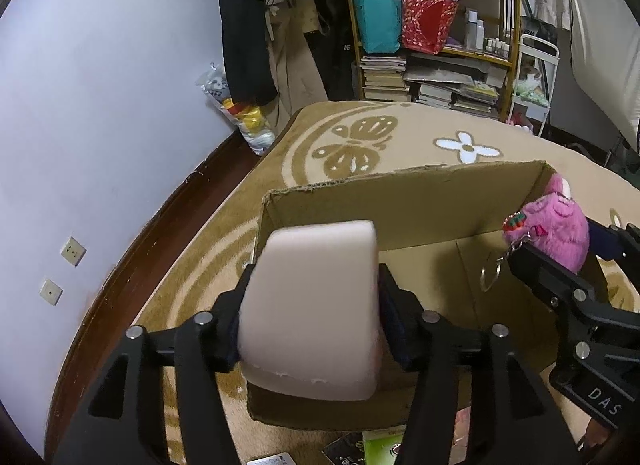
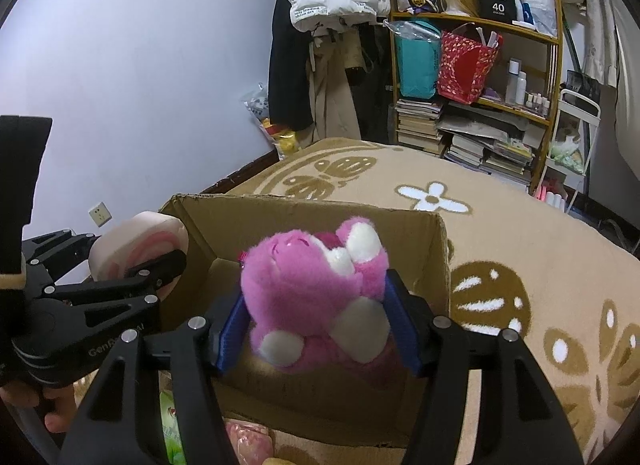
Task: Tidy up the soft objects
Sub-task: 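Open both tools to drop the cushion and bear into the box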
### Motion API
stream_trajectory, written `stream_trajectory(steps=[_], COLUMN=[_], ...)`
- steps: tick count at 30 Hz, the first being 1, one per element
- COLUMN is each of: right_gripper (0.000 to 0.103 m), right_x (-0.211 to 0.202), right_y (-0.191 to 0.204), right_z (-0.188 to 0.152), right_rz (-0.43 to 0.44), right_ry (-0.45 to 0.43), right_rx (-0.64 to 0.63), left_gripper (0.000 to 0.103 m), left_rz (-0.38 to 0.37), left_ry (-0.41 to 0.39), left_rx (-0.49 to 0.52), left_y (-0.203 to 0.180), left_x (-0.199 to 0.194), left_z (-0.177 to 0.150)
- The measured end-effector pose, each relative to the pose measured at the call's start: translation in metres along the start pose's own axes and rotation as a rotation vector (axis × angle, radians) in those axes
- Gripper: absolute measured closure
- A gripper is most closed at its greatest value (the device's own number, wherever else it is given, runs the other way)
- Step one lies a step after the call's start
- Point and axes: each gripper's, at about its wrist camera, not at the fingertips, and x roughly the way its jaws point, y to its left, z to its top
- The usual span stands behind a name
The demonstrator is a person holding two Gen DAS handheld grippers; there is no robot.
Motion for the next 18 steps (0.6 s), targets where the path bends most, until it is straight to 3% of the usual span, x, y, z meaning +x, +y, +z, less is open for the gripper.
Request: stream_trajectory(steps=[2,5,8,12,18], right_gripper=[0.031,0.008,0.000,0.000,0.000], right_x=[-0.003,-0.012,-0.022,-0.028,-0.043], right_y=[-0.001,-0.001,0.000,0.001,0.006], right_z=[-0.001,-0.002,-0.001,0.001,0.000], right_rz=[-0.011,-0.040,-0.046,-0.045,-0.026], right_ry=[-0.001,-0.027,-0.048,-0.048,-0.026], right_rx=[0.007,0.016,0.015,0.022,0.038], left_gripper=[0.034,0.026,0.013,0.004,0.000], left_rz=[0.019,0.027,0.036,0.041,0.064], left_ry=[-0.023,-0.050,-0.051,-0.048,-0.068], left_rx=[-0.003,-0.003,-0.006,-0.022,-0.023], left_y=[0.001,0.005,0.009,0.016,0.024], left_x=[-0.005,-0.012,-0.015,-0.021,-0.043], left_z=[0.001,0.004,0.004,0.003,0.001])
